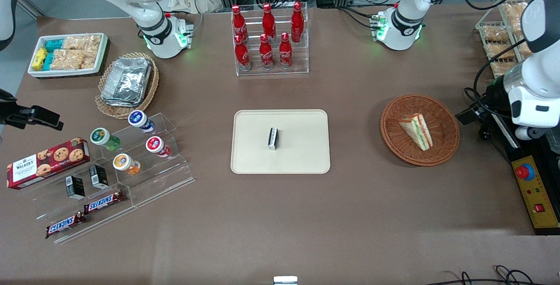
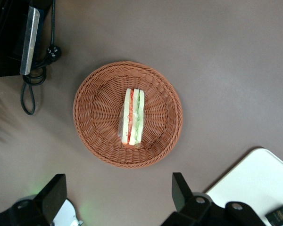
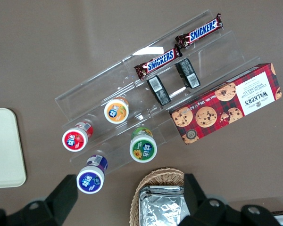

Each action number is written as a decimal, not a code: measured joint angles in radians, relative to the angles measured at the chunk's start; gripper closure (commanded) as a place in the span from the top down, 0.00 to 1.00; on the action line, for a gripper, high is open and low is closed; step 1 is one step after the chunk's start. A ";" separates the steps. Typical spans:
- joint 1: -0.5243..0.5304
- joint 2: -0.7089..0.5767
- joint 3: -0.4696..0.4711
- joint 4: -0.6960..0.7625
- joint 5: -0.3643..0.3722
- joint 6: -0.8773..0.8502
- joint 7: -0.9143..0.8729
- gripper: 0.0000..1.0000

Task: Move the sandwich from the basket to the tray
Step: 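Move the left gripper over the wrapped sandwich in the wicker basket, then lower the open left gripper around the sandwich and close it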

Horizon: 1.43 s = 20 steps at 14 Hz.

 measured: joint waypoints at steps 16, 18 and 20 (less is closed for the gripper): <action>-0.019 -0.178 -0.023 -0.758 0.003 0.828 -0.091 0.99; -0.019 -0.143 -0.023 -0.815 0.003 0.938 -0.091 0.99; -0.019 -0.102 -0.023 -0.845 0.003 1.002 -0.091 0.99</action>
